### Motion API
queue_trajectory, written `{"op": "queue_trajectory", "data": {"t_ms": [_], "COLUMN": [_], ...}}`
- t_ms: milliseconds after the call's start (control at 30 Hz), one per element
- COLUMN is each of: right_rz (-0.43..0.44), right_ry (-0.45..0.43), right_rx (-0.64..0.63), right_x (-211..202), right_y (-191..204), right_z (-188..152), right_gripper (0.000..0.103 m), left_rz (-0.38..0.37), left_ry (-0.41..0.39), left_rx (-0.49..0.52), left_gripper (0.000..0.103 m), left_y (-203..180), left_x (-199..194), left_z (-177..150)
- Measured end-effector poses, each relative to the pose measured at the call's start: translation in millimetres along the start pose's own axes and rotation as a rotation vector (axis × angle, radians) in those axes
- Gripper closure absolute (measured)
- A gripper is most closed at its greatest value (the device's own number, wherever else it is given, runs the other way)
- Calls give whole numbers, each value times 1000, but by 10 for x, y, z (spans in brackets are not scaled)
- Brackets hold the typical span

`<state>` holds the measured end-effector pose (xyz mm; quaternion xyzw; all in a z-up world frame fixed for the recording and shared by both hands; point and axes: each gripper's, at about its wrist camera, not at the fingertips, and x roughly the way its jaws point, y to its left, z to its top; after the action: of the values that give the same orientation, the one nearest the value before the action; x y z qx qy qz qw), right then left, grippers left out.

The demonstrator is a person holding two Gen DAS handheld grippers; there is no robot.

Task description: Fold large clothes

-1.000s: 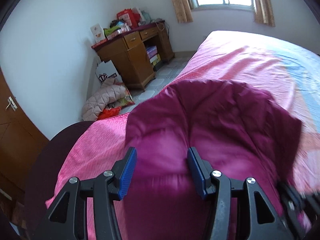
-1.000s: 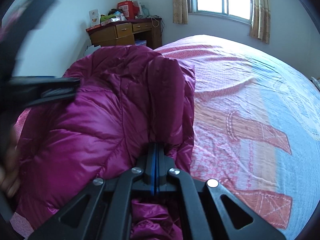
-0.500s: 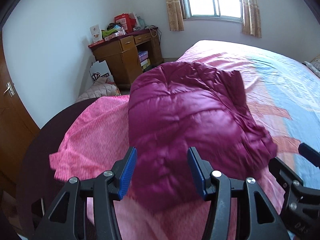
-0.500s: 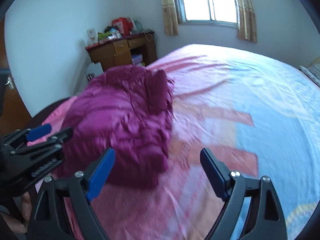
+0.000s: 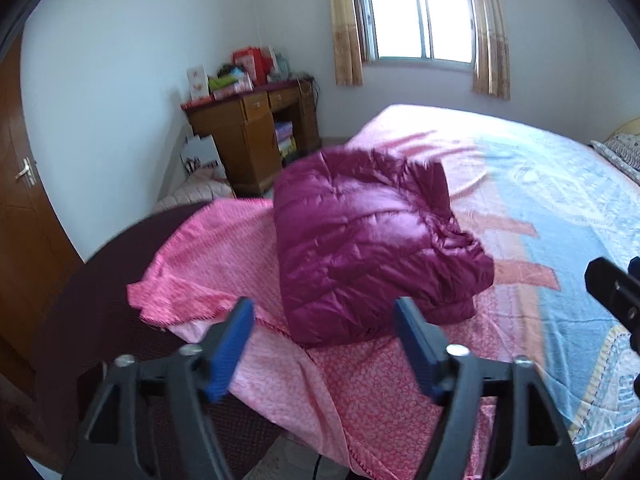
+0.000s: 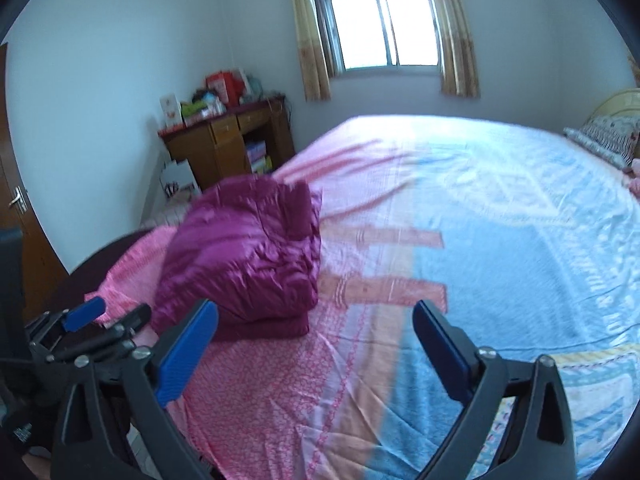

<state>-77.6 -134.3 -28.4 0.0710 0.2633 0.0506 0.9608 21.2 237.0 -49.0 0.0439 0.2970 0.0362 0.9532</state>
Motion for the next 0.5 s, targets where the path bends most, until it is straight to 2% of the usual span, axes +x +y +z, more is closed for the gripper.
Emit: {"op": "queue_trajectory", "data": {"t_ms": [133,367,500], "right_rz": [3,35,49], "right_ry": [-71,-210,-272], "right_rx": [7,22,15], "right_x": [-236,-671,-867], "right_y": [26,113,160], "right_z": [94,240,303], "right_gripper": [0,0,0], "left_rz": [15,4,13], "left_ry": [-64,-97,-149], "left_rx": [2,-64,-86], "left_gripper": [17,15,15], "left_y": [25,186,235], "left_x": [-249,-579,-754], "left_z": [57,192,230]}}
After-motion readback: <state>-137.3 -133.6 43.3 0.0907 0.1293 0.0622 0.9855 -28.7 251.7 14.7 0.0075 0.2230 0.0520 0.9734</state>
